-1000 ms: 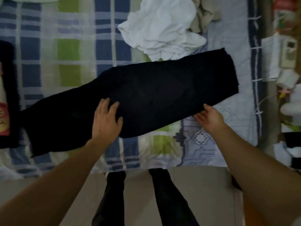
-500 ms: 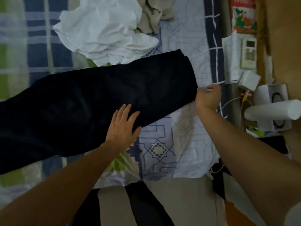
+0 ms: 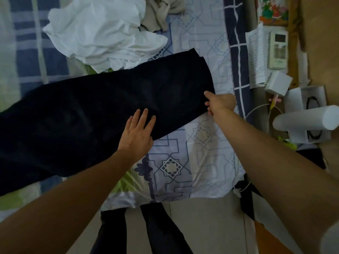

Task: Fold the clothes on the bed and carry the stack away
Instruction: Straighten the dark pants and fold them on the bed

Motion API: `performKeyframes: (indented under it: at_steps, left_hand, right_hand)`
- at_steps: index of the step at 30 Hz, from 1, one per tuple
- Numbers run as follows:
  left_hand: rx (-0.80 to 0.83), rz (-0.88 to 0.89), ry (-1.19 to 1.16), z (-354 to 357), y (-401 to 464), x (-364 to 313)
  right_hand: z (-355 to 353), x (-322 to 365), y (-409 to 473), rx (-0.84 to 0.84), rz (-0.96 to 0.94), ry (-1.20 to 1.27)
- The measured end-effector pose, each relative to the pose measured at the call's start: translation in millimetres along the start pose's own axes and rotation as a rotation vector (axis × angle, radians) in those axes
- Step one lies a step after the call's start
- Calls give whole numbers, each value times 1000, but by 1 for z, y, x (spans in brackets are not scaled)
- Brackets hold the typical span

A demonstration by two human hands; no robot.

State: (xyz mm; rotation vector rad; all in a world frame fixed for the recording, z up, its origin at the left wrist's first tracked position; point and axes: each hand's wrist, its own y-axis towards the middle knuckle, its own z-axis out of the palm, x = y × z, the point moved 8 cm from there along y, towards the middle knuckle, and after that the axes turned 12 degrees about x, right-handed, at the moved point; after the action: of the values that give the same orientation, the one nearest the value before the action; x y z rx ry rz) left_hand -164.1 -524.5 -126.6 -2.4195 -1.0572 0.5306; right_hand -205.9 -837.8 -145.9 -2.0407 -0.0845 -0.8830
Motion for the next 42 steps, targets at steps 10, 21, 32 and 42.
performKeyframes:
  at_steps: [10, 21, 32, 42]
  left_hand:
    - [-26, 56, 25, 4, 0, -14]
    - [-62, 55, -12, 22, -3, -18]
    - [-159, 52, -117, 11, -1, -37]
    - [-173, -117, -152, 2, 26, -7]
  right_hand:
    - [-39, -7, -13, -38, -177, -251]
    - [11, 83, 14, 55, -372, -632]
    - [2, 112, 47, 96, -555, -738]
    - [-27, 89, 50, 265, -368, -554]
